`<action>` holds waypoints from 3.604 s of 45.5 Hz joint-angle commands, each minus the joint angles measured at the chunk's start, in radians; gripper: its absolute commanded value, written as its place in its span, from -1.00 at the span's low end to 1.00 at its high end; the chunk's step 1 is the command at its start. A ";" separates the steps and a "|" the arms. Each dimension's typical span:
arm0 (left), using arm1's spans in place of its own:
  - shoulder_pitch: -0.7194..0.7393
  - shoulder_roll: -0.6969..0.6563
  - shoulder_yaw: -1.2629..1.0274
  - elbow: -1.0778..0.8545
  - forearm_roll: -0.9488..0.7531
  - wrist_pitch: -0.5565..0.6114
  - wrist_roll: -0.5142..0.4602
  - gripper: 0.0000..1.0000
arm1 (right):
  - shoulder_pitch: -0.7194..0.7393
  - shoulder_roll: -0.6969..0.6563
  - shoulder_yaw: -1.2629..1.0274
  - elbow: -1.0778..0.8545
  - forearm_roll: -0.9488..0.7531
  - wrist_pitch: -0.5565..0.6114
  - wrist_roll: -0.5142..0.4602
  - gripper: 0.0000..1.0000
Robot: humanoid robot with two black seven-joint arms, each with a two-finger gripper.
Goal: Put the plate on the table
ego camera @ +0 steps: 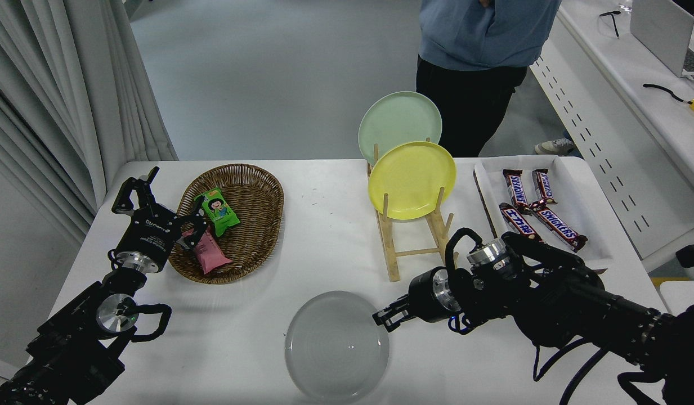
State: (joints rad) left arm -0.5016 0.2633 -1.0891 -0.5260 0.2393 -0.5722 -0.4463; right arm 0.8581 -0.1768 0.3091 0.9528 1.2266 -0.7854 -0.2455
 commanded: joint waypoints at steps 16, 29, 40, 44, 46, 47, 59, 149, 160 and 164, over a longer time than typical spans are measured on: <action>0.000 -0.001 0.000 0.000 0.000 0.000 0.000 1.00 | -0.004 0.005 -0.001 -0.002 -0.010 0.000 0.000 -0.87; 0.000 0.000 0.000 0.000 0.000 0.000 0.000 1.00 | -0.004 0.005 0.007 -0.003 -0.016 0.000 0.002 0.23; 0.000 0.000 0.000 0.000 0.000 0.000 0.000 1.00 | -0.010 0.007 -0.004 0.024 -0.071 0.000 -0.001 1.00; 0.000 0.000 0.000 0.000 0.000 0.000 0.000 1.00 | -0.010 0.008 -0.004 0.041 -0.117 0.000 -0.001 1.00; 0.000 0.000 0.000 0.000 0.000 0.000 0.000 1.00 | -0.010 0.014 -0.004 0.044 -0.137 0.000 -0.001 1.00; 0.000 0.000 0.000 0.000 0.000 0.000 0.000 1.00 | -0.008 0.022 -0.004 0.047 -0.145 0.000 -0.001 1.00; 0.000 0.000 0.000 0.000 0.000 0.000 0.000 1.00 | -0.022 0.046 -0.004 0.190 -0.263 0.143 -0.001 1.00; 0.000 0.000 0.000 0.000 0.000 0.000 0.000 1.00 | -0.396 -0.222 0.892 -0.011 -1.199 0.799 0.258 1.00; 0.000 0.000 0.000 0.000 0.000 0.000 0.000 1.00 | -0.438 -0.216 0.903 -0.051 -1.201 0.959 0.258 1.00; 0.000 0.000 0.000 0.000 0.000 0.000 0.000 1.00 | -0.444 -0.204 0.909 -0.078 -1.207 0.969 0.258 1.00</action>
State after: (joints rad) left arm -0.5016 0.2636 -1.0891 -0.5260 0.2394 -0.5722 -0.4464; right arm 0.4566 -0.3864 1.1910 0.9300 0.0329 0.0870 0.0047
